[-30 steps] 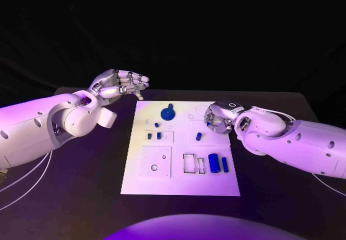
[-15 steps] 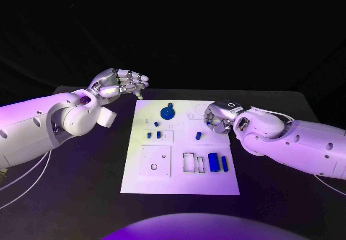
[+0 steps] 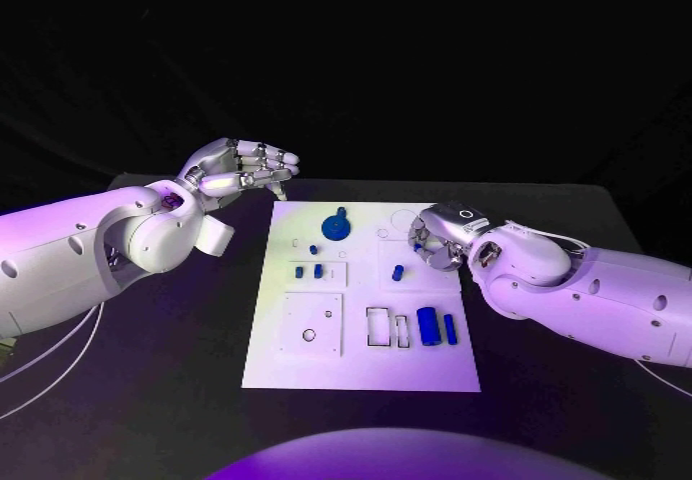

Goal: Assemble the parts on the task board

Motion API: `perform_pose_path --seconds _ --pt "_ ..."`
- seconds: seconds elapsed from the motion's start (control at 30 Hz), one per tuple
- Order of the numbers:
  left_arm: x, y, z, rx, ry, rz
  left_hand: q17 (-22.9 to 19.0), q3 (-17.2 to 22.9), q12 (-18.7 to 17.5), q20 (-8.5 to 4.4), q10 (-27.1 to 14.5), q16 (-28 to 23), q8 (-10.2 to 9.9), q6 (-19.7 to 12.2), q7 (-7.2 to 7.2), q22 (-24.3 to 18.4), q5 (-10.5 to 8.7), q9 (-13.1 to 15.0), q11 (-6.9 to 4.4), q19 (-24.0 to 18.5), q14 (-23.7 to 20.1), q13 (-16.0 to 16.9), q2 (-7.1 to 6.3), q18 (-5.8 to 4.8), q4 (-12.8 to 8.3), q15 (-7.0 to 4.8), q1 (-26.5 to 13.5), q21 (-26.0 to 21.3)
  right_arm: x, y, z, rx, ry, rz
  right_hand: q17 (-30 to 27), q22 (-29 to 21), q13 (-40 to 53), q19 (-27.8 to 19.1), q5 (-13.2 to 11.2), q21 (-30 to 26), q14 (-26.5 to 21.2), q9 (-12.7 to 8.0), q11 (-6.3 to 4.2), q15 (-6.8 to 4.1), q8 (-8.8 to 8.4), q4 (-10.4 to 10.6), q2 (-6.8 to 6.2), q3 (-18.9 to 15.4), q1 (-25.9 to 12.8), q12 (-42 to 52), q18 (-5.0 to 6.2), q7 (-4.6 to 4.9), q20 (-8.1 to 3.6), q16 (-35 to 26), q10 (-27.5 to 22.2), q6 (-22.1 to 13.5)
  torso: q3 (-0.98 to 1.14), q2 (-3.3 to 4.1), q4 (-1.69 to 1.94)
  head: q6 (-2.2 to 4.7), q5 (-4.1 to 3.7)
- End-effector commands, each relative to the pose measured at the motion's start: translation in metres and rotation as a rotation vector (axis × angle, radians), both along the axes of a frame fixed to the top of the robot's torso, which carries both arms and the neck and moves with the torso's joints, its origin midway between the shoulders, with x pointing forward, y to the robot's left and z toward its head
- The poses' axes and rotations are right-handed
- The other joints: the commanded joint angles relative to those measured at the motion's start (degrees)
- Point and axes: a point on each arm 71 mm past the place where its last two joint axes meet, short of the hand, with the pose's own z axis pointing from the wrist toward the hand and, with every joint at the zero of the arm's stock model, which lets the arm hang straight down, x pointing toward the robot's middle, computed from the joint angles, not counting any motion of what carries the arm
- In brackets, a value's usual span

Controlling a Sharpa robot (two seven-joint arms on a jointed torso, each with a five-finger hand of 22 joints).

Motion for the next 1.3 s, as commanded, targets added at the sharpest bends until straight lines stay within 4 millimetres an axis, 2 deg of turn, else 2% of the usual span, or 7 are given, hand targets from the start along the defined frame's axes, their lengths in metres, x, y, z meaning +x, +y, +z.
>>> perform_pose_path --seconds 0.03,0.37,0.63,0.83,1.0,1.17,1.3 --pt "0.000 -0.002 0.001 -0.004 -0.007 -0.012 0.0 -0.3 0.3 0.23 -0.4 -0.3 -0.4 -0.3 -0.06 -0.1 0.06 -0.1 0.13 0.3 0.0 -0.1 0.09 0.74 0.0 0.39 -0.6 -0.2 0.000 0.000 0.006 0.024 -0.053 -0.009 0.0 7.7 0.0 0.4 -0.3 0.3 0.9 0.2 -1.37 -0.49 0.32 -0.3 0.56 -0.1 0.0 -0.1 -0.79 -0.20 -0.08 -0.2 1.7 0.3 -0.05 -0.06 -0.07 0.07 -0.03" --pt "0.001 -0.001 0.001 -0.002 -0.005 -0.009 0.0 -0.3 0.3 0.23 -0.4 -0.3 -0.4 -0.3 -0.06 -0.1 0.06 -0.1 0.13 0.3 0.0 -0.1 0.09 0.74 0.0 0.39 -0.6 -0.2 -0.004 -0.002 0.019 0.067 -0.085 -0.012 0.0 8.0 0.1 0.5 -0.7 0.6 0.9 0.5 -1.41 -0.53 0.47 -0.5 0.58 0.0 -0.2 -0.2 -0.87 -0.23 -0.13 -0.1 1.9 0.2 -0.05 -0.01 -0.01 0.39 -0.20" --pt "0.001 0.000 0.000 0.000 -0.004 -0.007 -0.1 -0.3 0.3 0.26 -0.5 -0.3 -0.4 -0.4 -0.02 -0.1 0.06 -0.1 0.17 0.3 -0.1 -0.1 0.10 0.73 0.0 0.43 -0.7 -0.3 -0.015 0.003 0.035 0.122 -0.093 0.009 0.0 8.1 0.2 0.6 -0.8 0.8 0.9 0.6 -1.43 -0.54 0.53 -0.5 0.57 0.0 -0.3 -0.3 -0.90 -0.25 -0.15 -0.1 2.0 0.2 -0.06 -0.03 -0.06 0.42 0.22" --pt "0.002 -0.001 0.000 -0.002 -0.004 -0.009 -0.1 -0.3 0.3 0.26 -0.5 -0.3 -0.4 -0.4 -0.02 -0.1 0.06 -0.1 0.17 0.3 -0.1 -0.1 0.10 0.73 0.0 0.43 -0.7 -0.3 -0.035 0.029 0.044 0.182 -0.084 0.089 -0.1 8.0 0.2 0.6 -0.8 0.7 0.9 0.6 -1.45 -0.55 0.55 -0.6 0.58 0.0 -0.4 -0.3 -0.89 -0.26 -0.15 -0.2 2.0 0.2 0.00 -0.03 -0.06 0.55 0.72" --pt "0.003 -0.003 0.000 -0.005 -0.004 -0.009 -0.1 -0.3 0.3 0.26 -0.5 -0.3 -0.4 -0.4 -0.02 -0.1 0.06 -0.1 0.17 0.3 -0.1 -0.1 0.10 0.73 0.0 0.43 -0.7 -0.3 -0.052 0.060 0.046 0.215 -0.062 0.175 -0.2 8.0 0.2 0.5 -0.8 0.7 0.9 0.7 -1.45 -0.56 0.55 -0.6 0.61 0.1 -0.4 -0.4 -0.87 -0.26 -0.16 -0.2 2.0 0.2 -0.08 -0.08 0.21 0.39 1.78" --pt "0.004 -0.003 0.000 -0.009 -0.004 -0.001 -0.1 -0.4 0.3 0.30 -0.6 -0.3 -0.4 -0.5 0.02 -0.2 0.06 -0.1 0.21 0.3 -0.1 -0.1 0.13 0.73 0.0 0.47 -0.7 -0.4 -0.063 0.082 0.041 0.227 -0.035 0.230 -0.2 8.2 0.2 0.7 -0.8 0.9 0.9 0.7 -1.45 -0.57 0.56 -0.7 0.63 0.1 -0.4 -0.4 -0.94 -0.25 -0.17 -0.2 2.1 0.1 -0.24 -0.15 0.22 0.19 2.84" --pt "0.004 -0.004 0.000 -0.012 -0.002 0.001 -0.1 -0.4 0.3 0.30 -0.6 -0.3 -0.4 -0.5 0.02 -0.2 0.06 -0.1 0.21 0.3 -0.1 -0.1 0.13 0.73 0.0 0.47 -0.7 -0.4 -0.069 0.096 0.031 0.225 -0.003 0.262 -0.2 8.2 0.2 0.7 -0.8 1.0 0.9 0.7 -1.45 -0.57 0.56 -0.7 0.64 0.1 -0.4 -0.4 -0.96 -0.25 -0.17 -0.2 2.1 0.1 -0.20 -0.06 0.36 0.03 3.66"
